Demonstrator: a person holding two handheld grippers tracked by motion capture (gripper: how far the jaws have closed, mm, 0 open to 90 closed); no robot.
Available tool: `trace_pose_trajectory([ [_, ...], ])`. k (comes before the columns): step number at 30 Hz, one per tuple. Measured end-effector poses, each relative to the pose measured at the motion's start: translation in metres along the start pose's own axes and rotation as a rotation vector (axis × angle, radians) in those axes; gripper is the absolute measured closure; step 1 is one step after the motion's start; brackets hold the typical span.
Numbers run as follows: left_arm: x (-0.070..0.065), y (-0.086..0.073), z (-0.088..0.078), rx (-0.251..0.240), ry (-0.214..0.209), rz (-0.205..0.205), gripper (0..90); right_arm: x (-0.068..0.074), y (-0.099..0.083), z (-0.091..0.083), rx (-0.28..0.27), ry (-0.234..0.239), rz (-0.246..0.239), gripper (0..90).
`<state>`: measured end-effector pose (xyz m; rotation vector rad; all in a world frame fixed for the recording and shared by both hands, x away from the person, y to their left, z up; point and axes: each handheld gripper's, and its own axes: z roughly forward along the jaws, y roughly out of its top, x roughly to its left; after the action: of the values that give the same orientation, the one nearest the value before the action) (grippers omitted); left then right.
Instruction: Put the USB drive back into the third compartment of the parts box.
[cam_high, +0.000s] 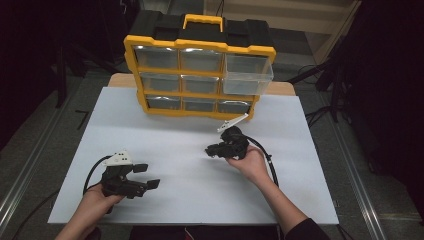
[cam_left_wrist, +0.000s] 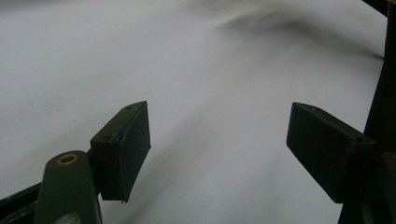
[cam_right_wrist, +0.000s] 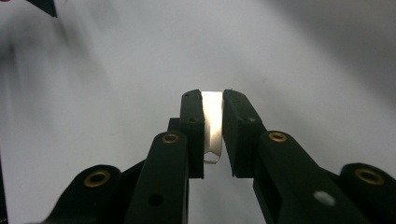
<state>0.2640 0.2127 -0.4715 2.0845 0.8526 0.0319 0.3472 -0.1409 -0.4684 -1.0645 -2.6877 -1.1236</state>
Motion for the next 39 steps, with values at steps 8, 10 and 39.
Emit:
trace_pose_trajectory([
  [8,-0.001,0.0,0.0,-0.001,-0.001,-0.001,23.1,-0.004,0.002,-0.014,0.028,0.025,-0.043,76.4],
  [10,-0.001,0.0,0.0,-0.001,-0.002,-0.001,23.1,-0.005,0.003,-0.018,0.036,0.032,-0.057,76.4],
  [39,-0.003,0.0,0.001,0.002,-0.02,0.01,23.8,-0.003,0.033,-0.069,0.167,0.157,-0.311,76.4],
])
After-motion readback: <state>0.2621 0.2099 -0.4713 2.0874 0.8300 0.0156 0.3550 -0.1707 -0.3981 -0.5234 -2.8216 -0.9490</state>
